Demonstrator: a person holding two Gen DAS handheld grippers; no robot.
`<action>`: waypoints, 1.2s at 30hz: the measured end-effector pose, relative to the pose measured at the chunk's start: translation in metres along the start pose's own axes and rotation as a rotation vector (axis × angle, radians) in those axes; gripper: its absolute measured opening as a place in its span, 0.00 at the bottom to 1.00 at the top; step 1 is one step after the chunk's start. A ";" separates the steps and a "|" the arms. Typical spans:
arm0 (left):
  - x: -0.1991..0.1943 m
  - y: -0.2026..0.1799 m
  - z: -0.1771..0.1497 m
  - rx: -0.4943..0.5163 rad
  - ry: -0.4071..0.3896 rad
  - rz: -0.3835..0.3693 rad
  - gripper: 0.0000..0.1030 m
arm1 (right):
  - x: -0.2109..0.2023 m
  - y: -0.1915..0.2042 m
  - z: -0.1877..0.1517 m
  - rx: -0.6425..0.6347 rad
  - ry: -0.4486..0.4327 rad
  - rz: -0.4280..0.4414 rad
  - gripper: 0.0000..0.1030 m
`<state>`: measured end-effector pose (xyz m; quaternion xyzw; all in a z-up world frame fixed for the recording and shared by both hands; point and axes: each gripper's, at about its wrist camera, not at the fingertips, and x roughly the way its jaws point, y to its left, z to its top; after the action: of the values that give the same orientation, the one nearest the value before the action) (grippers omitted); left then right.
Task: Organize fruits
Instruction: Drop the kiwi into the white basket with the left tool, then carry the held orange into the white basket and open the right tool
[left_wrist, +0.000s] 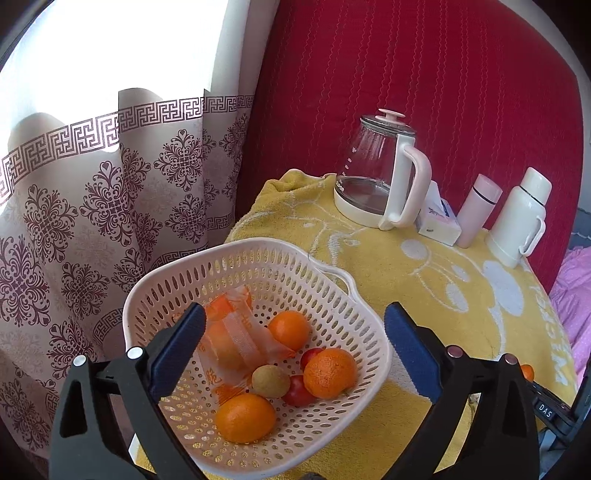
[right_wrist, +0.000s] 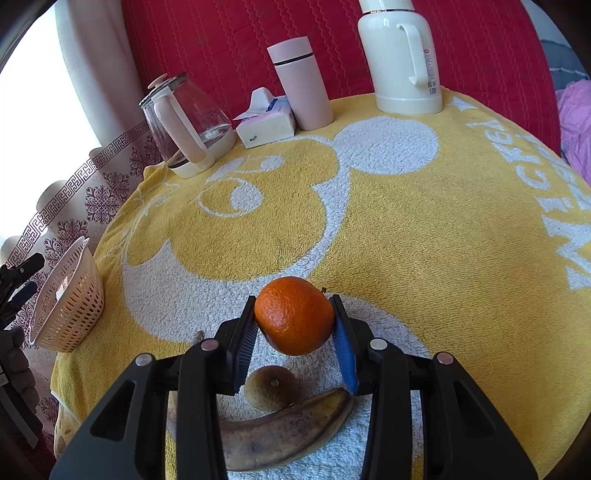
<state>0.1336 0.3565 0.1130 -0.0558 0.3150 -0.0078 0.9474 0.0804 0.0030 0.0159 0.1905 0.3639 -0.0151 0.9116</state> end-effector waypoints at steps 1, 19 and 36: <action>0.001 0.001 0.000 -0.004 0.001 0.001 0.96 | 0.000 0.000 0.000 0.000 0.000 0.000 0.38; 0.000 -0.001 -0.001 -0.006 -0.005 -0.007 0.97 | -0.004 0.000 0.004 -0.005 -0.020 -0.007 0.38; -0.022 0.023 0.014 -0.078 -0.062 -0.019 0.97 | -0.028 0.041 0.003 -0.063 -0.080 0.049 0.38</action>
<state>0.1241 0.3815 0.1350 -0.0959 0.2852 -0.0028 0.9537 0.0685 0.0371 0.0508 0.1700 0.3226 0.0110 0.9311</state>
